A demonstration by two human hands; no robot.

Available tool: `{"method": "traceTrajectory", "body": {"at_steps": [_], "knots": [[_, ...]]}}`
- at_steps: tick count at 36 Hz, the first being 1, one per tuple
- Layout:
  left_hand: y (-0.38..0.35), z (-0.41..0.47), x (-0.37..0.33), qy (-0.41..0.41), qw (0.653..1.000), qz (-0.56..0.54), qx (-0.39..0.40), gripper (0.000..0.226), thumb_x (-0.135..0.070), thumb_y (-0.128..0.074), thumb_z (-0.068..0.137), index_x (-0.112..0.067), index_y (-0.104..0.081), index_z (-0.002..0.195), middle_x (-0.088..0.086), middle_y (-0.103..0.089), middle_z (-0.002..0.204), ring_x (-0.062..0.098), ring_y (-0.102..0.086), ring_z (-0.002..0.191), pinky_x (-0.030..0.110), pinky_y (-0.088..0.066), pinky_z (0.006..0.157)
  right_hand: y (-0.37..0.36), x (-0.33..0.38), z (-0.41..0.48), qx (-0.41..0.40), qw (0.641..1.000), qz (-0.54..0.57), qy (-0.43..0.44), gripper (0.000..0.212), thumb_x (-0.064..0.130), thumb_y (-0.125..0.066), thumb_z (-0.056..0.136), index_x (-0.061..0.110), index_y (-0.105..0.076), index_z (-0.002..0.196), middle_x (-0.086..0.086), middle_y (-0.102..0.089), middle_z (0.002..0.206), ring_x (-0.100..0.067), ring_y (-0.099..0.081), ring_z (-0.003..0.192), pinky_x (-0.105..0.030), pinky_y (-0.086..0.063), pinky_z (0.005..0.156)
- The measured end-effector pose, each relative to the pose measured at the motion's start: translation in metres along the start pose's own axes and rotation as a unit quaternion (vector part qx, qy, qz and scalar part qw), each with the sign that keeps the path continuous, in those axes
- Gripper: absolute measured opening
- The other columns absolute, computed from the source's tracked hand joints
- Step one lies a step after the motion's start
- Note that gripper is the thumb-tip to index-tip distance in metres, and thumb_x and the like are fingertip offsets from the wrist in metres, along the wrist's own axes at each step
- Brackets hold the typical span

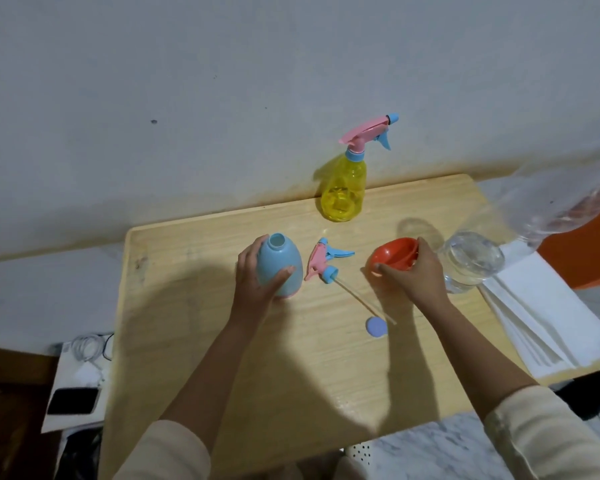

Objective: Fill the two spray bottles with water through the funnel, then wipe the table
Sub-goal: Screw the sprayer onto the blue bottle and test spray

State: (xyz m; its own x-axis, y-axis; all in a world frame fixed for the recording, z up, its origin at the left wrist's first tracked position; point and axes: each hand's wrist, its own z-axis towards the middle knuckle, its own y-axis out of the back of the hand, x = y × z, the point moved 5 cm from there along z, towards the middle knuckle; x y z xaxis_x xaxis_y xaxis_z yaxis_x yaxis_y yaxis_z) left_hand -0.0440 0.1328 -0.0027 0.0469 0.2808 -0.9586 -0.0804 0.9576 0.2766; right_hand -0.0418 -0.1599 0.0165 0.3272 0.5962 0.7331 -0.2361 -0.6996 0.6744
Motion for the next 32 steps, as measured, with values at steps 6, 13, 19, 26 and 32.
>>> {"method": "traceTrajectory", "body": {"at_steps": [6,13,19,26,32], "knots": [[0.019,-0.01,0.022,0.022,0.999,0.011,-0.024,0.062,-0.06,-0.063,0.065,-0.057,-0.034,0.119,-0.032,-0.035,0.121,0.019,-0.041,0.125,0.051,-0.04,0.104,-0.027,0.017,-0.023,0.004,0.999,-0.005,0.042,0.1,0.03,-0.083,0.067,0.006,-0.024,0.144,-0.013,-0.028,0.148,-0.025,-0.029,0.137,-0.03,-0.029,0.105],[0.011,-0.008,0.022,0.025,1.0,0.007,-0.017,0.064,-0.058,-0.065,0.067,-0.049,-0.038,0.125,-0.017,-0.042,0.125,0.02,-0.042,0.125,0.052,-0.039,0.103,-0.058,0.06,-0.057,0.021,0.975,0.029,0.221,0.05,0.023,-0.074,0.077,0.007,-0.052,0.119,-0.004,-0.047,0.114,-0.014,-0.05,0.103,-0.02,-0.038,0.085],[-0.001,-0.009,0.012,0.015,1.0,0.017,-0.013,0.074,-0.058,-0.061,0.067,-0.025,-0.044,0.131,-0.004,-0.046,0.13,0.015,-0.041,0.124,0.049,-0.037,0.105,-0.112,0.056,-0.048,0.134,0.951,-0.208,0.186,0.034,0.015,-0.051,0.091,-0.004,-0.049,0.118,-0.021,-0.047,0.119,-0.035,-0.043,0.113,-0.04,-0.038,0.093],[0.0,-0.007,0.016,0.021,0.999,0.021,-0.013,0.072,-0.056,-0.062,0.067,-0.027,-0.045,0.132,-0.006,-0.046,0.127,0.017,-0.043,0.122,0.049,-0.04,0.102,-0.125,0.044,-0.034,0.136,0.968,-0.193,0.086,0.028,0.017,-0.051,0.092,-0.001,-0.053,0.113,-0.021,-0.052,0.117,-0.035,-0.048,0.109,-0.034,-0.038,0.084],[0.001,-0.01,0.012,0.025,1.0,-0.009,-0.007,0.068,-0.055,-0.064,0.067,-0.034,-0.044,0.129,-0.008,-0.045,0.127,0.013,-0.043,0.122,0.042,-0.04,0.105,-0.07,0.093,-0.037,0.045,0.991,0.067,0.106,0.018,0.019,-0.055,0.091,0.007,-0.061,0.103,-0.01,-0.062,0.091,-0.019,-0.055,0.078,-0.023,-0.032,0.061]]}}
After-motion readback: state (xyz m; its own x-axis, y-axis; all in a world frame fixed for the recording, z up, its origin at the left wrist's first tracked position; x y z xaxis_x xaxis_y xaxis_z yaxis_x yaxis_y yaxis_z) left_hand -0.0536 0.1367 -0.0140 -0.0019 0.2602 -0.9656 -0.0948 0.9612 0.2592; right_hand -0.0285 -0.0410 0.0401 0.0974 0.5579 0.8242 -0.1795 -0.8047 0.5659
